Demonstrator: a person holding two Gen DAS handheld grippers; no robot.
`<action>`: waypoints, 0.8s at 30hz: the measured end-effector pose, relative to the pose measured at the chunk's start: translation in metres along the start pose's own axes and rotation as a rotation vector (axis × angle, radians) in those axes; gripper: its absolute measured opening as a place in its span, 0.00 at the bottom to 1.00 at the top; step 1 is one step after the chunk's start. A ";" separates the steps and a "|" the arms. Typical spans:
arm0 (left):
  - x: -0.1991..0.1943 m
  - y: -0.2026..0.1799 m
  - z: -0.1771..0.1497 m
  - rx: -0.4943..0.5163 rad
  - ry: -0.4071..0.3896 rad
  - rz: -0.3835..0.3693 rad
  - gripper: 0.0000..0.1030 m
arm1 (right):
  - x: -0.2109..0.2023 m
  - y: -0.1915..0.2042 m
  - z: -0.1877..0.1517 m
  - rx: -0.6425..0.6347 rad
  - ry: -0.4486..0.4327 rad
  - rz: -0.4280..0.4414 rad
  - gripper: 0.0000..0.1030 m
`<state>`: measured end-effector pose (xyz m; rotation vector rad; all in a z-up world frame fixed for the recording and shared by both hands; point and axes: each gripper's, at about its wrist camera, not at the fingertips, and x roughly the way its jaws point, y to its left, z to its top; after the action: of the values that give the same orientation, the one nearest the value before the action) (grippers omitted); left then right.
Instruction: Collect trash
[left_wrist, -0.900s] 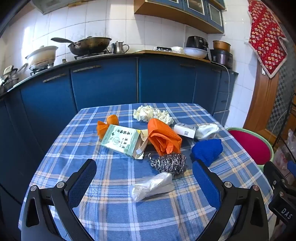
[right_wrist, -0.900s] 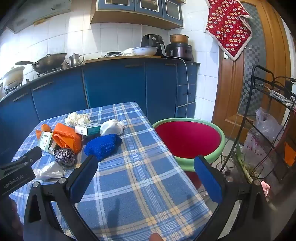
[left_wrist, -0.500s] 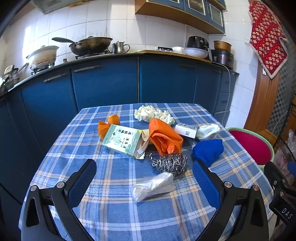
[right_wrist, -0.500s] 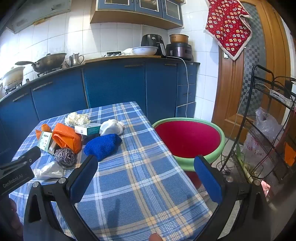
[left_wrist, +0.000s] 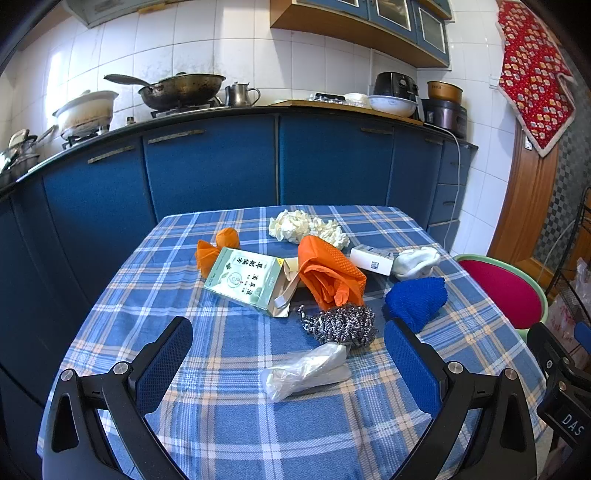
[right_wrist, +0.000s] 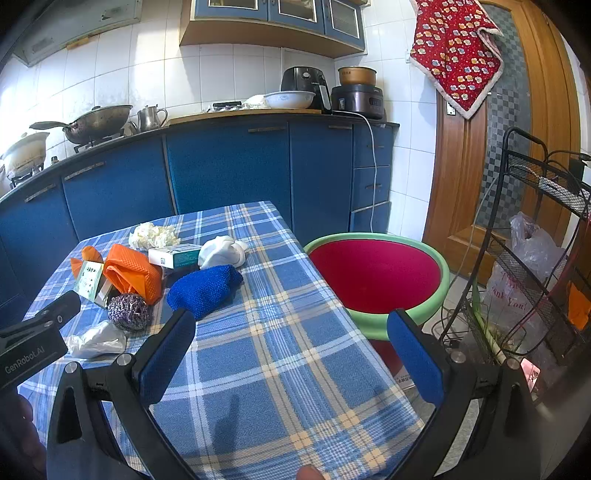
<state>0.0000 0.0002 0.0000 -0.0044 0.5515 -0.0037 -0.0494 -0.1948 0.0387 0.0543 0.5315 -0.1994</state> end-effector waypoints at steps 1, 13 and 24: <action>0.000 0.000 0.000 0.000 0.000 -0.001 1.00 | 0.000 0.000 0.000 -0.001 0.000 0.000 0.99; 0.000 0.000 0.000 0.000 -0.001 0.000 1.00 | 0.001 0.000 -0.001 0.000 0.002 0.000 0.99; 0.000 0.000 0.000 0.000 -0.001 0.000 1.00 | 0.002 0.000 -0.001 0.000 0.004 0.000 0.99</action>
<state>0.0000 0.0002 0.0000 -0.0045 0.5510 -0.0040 -0.0484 -0.1949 0.0373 0.0552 0.5357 -0.1994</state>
